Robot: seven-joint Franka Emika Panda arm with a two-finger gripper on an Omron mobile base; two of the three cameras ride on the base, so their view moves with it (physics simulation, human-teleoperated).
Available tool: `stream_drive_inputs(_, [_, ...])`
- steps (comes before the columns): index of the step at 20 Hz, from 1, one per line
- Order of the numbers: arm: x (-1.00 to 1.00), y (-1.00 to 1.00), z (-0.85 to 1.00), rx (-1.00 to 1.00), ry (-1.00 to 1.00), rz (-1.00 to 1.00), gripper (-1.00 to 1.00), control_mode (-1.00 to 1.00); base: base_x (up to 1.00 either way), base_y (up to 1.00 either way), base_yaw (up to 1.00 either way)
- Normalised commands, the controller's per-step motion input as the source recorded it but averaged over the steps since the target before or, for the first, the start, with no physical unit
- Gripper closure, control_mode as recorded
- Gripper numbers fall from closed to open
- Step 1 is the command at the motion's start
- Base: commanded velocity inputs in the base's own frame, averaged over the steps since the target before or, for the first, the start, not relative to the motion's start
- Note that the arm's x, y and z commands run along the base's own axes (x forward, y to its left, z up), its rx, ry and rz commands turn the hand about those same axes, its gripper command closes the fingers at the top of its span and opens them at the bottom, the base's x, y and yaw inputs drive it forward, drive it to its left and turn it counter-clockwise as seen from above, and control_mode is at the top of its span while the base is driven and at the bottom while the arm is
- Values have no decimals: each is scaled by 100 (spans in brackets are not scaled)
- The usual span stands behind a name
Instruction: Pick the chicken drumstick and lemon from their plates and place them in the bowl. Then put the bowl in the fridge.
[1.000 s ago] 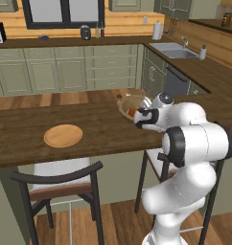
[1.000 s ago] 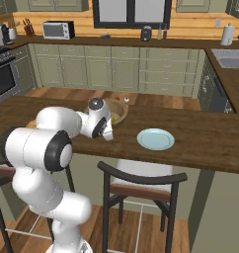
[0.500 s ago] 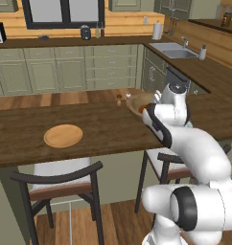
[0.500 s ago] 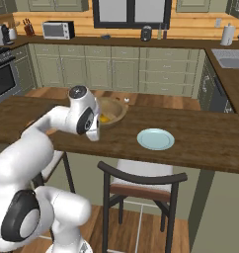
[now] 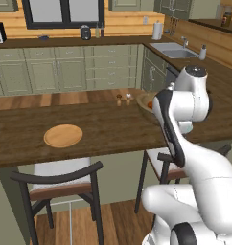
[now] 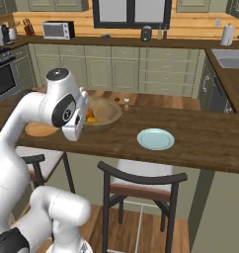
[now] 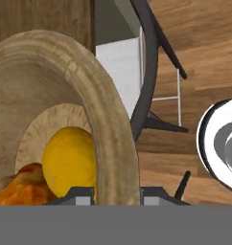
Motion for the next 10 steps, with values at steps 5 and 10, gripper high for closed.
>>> stream_drive_inputs(5, [-100,56,58,0,6,0,100,-100,0,0,0])
stream_drive_inputs(10, [-99,11,30,-3,2,6,100,-100,0,0,0])
